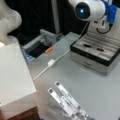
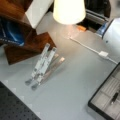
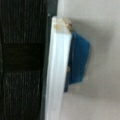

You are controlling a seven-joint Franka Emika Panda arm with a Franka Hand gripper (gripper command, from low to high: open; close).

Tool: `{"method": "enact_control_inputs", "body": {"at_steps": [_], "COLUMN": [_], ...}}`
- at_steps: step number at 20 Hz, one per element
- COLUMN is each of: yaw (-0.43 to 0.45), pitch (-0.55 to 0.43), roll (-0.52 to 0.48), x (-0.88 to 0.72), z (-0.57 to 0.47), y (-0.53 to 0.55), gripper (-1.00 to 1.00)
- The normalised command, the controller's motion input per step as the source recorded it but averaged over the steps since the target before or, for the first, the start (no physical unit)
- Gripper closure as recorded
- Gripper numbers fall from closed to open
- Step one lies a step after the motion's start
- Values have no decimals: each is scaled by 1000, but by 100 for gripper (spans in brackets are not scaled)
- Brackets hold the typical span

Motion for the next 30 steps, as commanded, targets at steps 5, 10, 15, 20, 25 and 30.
{"method": "enact_control_inputs", "body": {"at_steps": [5, 10, 15, 20, 25, 30], "yaw": [21, 127, 162, 144, 115, 123], "pitch": [101, 97, 101, 131, 75, 51], "roll": [-168, -227, -282, -475, -587, -565], "x": [-65, -38, -14, -49, -102, -159], "z": [99, 83, 50, 60, 35, 32], "y": [-420, -403, -418, -437, -273, -271], "gripper": [-100, -100, -100, -100, -100, -100]}}
